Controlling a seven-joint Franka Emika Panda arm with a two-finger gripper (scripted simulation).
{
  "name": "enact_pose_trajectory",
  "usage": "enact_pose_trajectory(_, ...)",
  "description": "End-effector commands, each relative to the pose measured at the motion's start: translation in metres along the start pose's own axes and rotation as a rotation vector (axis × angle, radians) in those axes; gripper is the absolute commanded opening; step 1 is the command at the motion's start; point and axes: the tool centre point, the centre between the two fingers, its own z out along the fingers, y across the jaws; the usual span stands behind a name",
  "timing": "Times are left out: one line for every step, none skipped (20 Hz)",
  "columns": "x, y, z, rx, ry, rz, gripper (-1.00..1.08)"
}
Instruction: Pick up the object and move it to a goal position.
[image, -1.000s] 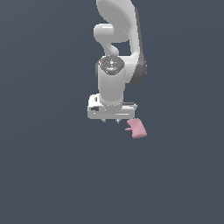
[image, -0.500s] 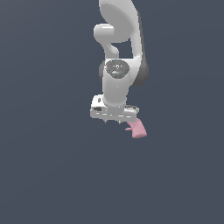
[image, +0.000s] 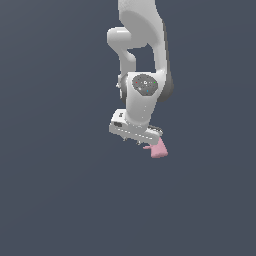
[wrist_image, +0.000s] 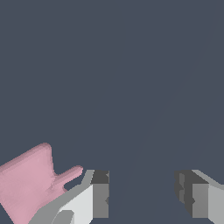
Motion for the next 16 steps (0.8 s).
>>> enact_pose_trajectory(-0.002,-0.004,0.005,-0.015,0.004,0.047,0.28)
enact_pose_trajectory(-0.003,-0.005,0.006,-0.021,0.006,0.065,0.28)
enact_pose_trajectory(-0.004,-0.007,0.008,-0.026,0.008,0.083,0.28)
enact_pose_trajectory(-0.005,-0.008,0.010,-0.032,0.010,0.101,0.28)
enact_pose_trajectory(-0.006,-0.010,0.011,-0.038,0.013,0.119,0.28)
enact_pose_trajectory(-0.007,-0.011,0.013,-0.043,0.016,0.137,0.28)
enact_pose_trajectory(-0.007,-0.012,0.015,-0.049,0.018,0.155,0.28)
enact_pose_trajectory(-0.008,-0.014,0.016,-0.054,0.021,0.173,0.28)
enact_pose_trajectory(-0.009,-0.015,0.018,-0.059,0.025,0.191,0.28)
enact_pose_trajectory(-0.010,-0.017,0.020,-0.065,0.028,0.209,0.28)
enact_pose_trajectory(-0.011,-0.018,0.021,-0.070,0.032,0.227,0.28)
enact_pose_trajectory(-0.012,-0.019,0.023,-0.075,0.036,0.245,0.28)
enact_pose_trajectory(-0.013,-0.021,0.024,-0.080,0.040,0.263,0.28)
enact_pose_trajectory(-0.013,-0.022,0.026,-0.085,0.044,0.281,0.28)
enact_pose_trajectory(-0.014,-0.023,0.027,-0.090,0.048,0.298,0.28)
enact_pose_trajectory(-0.015,-0.025,0.028,-0.095,0.053,0.316,0.28)
